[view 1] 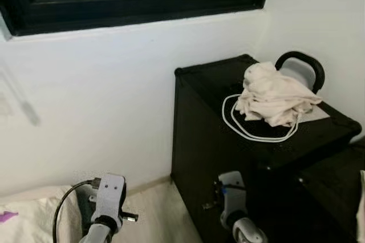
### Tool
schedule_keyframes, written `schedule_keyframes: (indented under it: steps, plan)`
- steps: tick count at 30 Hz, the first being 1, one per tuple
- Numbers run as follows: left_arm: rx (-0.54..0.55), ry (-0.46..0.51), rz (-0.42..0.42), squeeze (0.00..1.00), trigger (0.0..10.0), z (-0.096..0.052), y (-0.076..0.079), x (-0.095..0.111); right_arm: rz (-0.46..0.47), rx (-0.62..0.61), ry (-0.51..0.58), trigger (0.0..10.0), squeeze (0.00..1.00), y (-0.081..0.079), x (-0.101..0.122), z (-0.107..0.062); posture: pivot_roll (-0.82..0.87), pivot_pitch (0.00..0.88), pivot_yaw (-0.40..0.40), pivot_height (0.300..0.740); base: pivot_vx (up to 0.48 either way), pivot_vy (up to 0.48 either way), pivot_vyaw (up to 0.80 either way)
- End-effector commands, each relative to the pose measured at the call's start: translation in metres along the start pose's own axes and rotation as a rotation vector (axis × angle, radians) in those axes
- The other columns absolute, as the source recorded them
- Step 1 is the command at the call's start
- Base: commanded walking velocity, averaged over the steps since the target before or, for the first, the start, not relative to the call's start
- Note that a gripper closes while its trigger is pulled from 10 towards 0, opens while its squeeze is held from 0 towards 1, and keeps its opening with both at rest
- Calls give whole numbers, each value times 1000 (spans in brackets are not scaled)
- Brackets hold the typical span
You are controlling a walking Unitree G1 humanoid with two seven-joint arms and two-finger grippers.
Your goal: Clean up the room
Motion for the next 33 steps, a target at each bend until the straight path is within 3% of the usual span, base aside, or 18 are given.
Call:
schedule_keyframes:
  steps: [1, 8, 11, 18, 23, 27, 33]
  plan:
    - [5, -11, 8, 0, 10000, -3, -2, -3, 4, 7, 0, 10000, 0, -4, 0, 0, -26, 89, -42, 740, 0, 0, 0]
    - [-30, -22, 19, 0, 10000, -3, 2, -5, 10, 7, -1, 10000, 0, -5, 0, 0, -24, 90, -40, 740, 0, 0, 0]
    - [-39, -16, 38, 0, 10000, -4, 5, -4, 11, 5, -2, 10000, 0, -5, 0, 0, -22, 94, -37, 740, 0, -480, 0]
    - [-19, -31, 14, 0, 10000, -3, 5, -7, 10, 0, -3, 10000, 0, -3, -1, 0, -24, 96, -38, 740, 0, -137, 0]
    - [16, -32, 25, 0, 10000, -3, 1, -8, 7, -1, -1, 10000, 0, -2, 0, 0, -26, 101, -37, 740, 0, 0, 0]
    - [101, -30, 20, 0, 10000, -2, -14, -8, 8, 0, 1, 10000, 0, -1, 1, 1, -28, 103, -38, 740, 0, 0, 0]
    - [121, -21, 14, 0, 10000, -2, -19, -5, 14, 21, 21, 10000, 0, 0, 6, 3, -30, 106, -34, 740, 0, 0, 0]
Point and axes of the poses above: a point about 5 cm out from each wrist's last joint towards the gripper, its own z axis pointing out of the wrist towards the gripper, its own x axis along the axis of the wrist's last joint, y = z × x, the point moved 3 cm from there along z, pointing out of the wrist towards the gripper, and after that the axes turned 15 degrees about -z, right-handed, at the moved point
